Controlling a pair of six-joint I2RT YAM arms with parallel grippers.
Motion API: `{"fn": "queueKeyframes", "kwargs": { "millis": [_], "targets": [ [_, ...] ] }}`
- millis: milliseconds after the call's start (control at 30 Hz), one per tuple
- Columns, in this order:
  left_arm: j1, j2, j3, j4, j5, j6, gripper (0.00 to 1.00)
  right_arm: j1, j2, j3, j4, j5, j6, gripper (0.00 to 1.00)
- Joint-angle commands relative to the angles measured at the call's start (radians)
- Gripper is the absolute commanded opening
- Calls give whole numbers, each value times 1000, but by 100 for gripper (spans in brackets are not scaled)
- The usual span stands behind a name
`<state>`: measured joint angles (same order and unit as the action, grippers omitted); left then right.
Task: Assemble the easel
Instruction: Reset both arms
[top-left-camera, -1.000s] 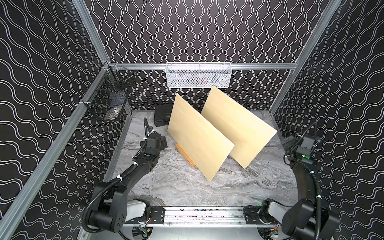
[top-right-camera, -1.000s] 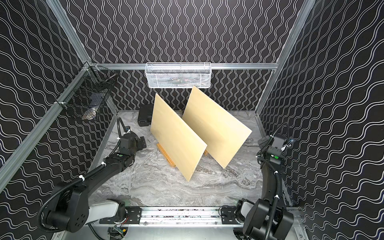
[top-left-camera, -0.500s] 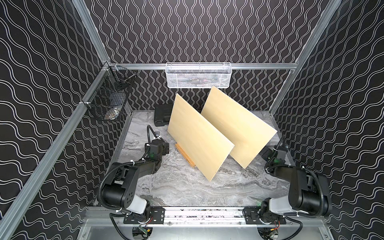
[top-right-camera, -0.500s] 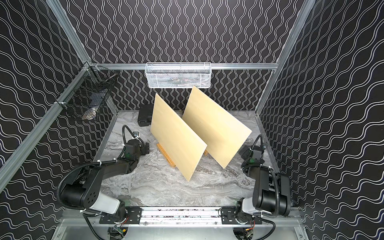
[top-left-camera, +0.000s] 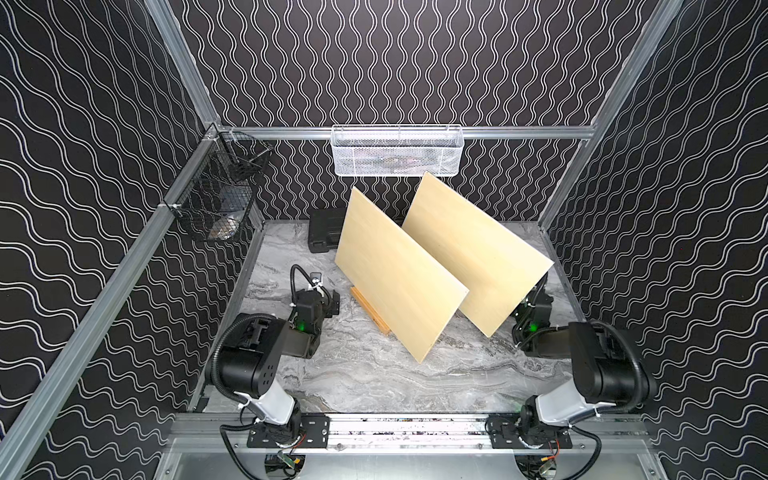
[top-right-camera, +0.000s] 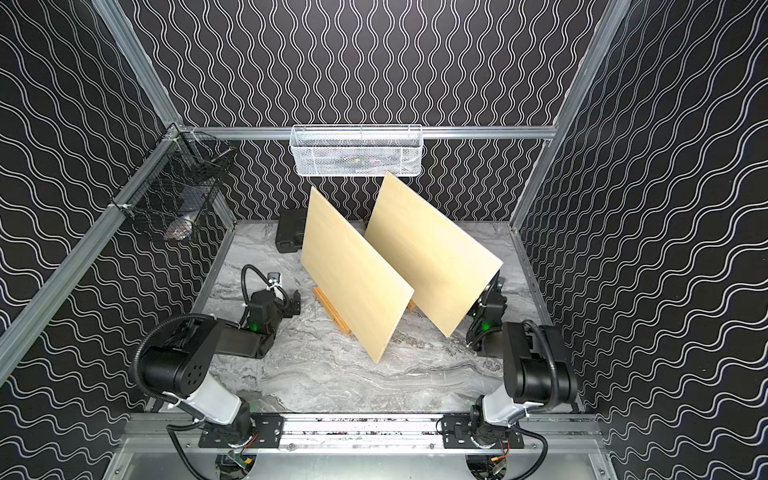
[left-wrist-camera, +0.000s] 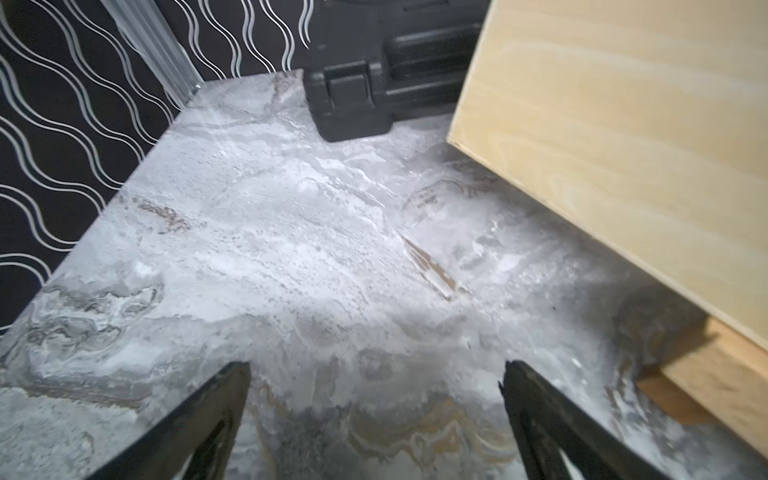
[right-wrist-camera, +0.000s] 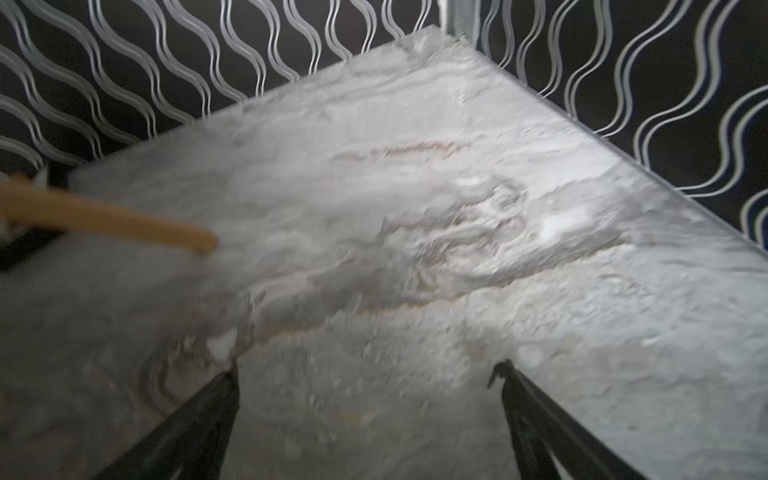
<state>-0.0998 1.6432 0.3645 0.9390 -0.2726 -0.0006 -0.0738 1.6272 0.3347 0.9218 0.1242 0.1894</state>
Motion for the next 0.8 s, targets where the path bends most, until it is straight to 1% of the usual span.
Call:
{"fn": "queueKeyframes", "kwargs": {
  "millis": [0, 33, 67, 100, 133, 167, 233, 300, 367, 467, 533, 767],
  "targets": [
    [8, 3, -6, 92, -23, -18, 99, 16, 36, -20, 208, 58, -49, 100],
    [8, 15, -9, 129, -29, -10, 99, 19, 4, 11, 86, 82, -30, 100],
    [9, 13, -9, 119, -30, -10, 99, 23, -11, 44, 9, 101, -26, 100],
    [8, 8, -9, 106, -29, -18, 99, 39, 5, 59, 16, 123, -38, 100],
    [8, 14, -12, 129, -30, -12, 99, 58, 29, 54, 81, 153, -59, 100],
    [9, 14, -13, 130, -33, -9, 99, 64, 46, 37, 141, 157, -75, 100],
    [8, 13, -12, 125, -33, -11, 99, 65, 27, 37, 87, 123, -77, 100],
    [8, 11, -10, 116, -34, -13, 99, 65, 36, 69, 49, 106, -84, 100],
    [8, 15, -12, 129, -34, -9, 99, 65, 42, 51, 92, 104, -91, 100],
    [8, 14, -12, 126, -34, -10, 99, 65, 33, 63, 51, 105, -85, 100],
    [7, 15, -11, 129, -34, -9, 99, 65, 43, 57, 83, 102, -89, 100],
    [8, 14, -12, 128, -34, -10, 99, 65, 42, 61, 69, 101, -87, 100]
  ]
}}
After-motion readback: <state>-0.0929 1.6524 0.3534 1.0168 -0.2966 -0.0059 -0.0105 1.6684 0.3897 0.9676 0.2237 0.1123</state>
